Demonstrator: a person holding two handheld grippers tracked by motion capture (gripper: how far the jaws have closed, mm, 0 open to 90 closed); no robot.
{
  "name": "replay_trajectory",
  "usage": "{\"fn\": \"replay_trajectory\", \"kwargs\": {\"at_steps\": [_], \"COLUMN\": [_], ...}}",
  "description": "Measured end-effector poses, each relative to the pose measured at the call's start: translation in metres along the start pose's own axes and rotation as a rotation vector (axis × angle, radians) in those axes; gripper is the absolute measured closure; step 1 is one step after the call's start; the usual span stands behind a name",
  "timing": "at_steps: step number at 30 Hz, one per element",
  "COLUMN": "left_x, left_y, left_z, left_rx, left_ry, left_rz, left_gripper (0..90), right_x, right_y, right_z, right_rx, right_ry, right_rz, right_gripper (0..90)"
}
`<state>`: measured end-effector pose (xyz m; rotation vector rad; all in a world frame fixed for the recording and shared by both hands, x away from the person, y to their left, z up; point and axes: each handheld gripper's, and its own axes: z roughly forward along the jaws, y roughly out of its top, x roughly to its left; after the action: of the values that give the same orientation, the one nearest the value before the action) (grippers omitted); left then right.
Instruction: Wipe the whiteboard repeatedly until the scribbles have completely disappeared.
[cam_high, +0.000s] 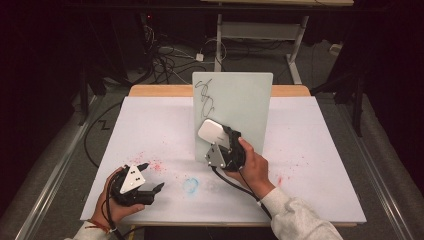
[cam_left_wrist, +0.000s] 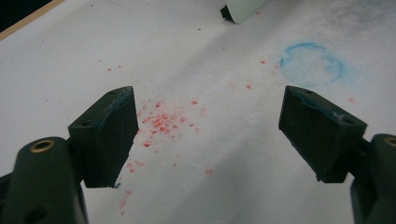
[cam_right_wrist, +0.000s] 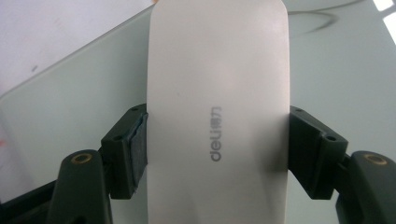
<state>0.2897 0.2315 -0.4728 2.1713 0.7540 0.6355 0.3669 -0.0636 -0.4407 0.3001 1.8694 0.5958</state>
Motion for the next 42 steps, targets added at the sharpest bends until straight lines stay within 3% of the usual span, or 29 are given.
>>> {"fn": "replay_trajectory", "kwargs": {"at_steps": [2, 7, 14, 21, 25, 27, 34, 38, 42], "left_x": [0.0, 0.0, 0.0, 0.001, 0.0, 0.001, 0.0, 0.0, 0.0], "left_y": [0.0, 0.0, 0.0, 0.0, 0.0, 0.0, 0.0, 0.0, 0.0], "left_z": [-0.001, -0.001, -0.001, -0.001, -0.001, -0.001, -0.001, -0.001, 0.0], "left_rx": [0.0, -0.003, -0.004, -0.007, -0.007, -0.007, -0.005, -0.003, -0.002], "left_ry": [0.001, 0.001, 0.0, 0.0, -0.001, -0.001, 0.001, 0.002, 0.001], "left_rz": [-0.002, -0.004, -0.007, -0.011, -0.009, -0.01, -0.009, -0.006, -0.007], "left_gripper": [19.0, 19.0, 19.1, 19.3, 19.2, 19.3, 19.2, 19.2, 19.3], "right_x": [-0.007, -0.018, -0.035, -0.059, -0.056, -0.05, -0.007, 0.012, 0.013], "right_y": [0.003, 0.011, 0.023, 0.034, 0.038, 0.038, 0.032, 0.026, 0.025], "right_z": [0.0, 0.003, 0.005, 0.008, 0.009, 0.009, 0.009, 0.008, 0.008], "right_rx": [-0.008, -0.023, -0.033, -0.052, -0.039, -0.03, -0.003, 0.003, 0.004], "right_ry": [-0.001, -0.03, -0.046, -0.083, -0.103, -0.081, -0.037, -0.027, -0.01], "right_rz": [0.07, 0.163, 0.204, 0.301, 0.292, 0.277, 0.164, 0.127, 0.121], "right_gripper": [31.0, 31.0, 31.0, 31.0, 31.0, 31.0, 31.0, 31.0, 31.0]}}
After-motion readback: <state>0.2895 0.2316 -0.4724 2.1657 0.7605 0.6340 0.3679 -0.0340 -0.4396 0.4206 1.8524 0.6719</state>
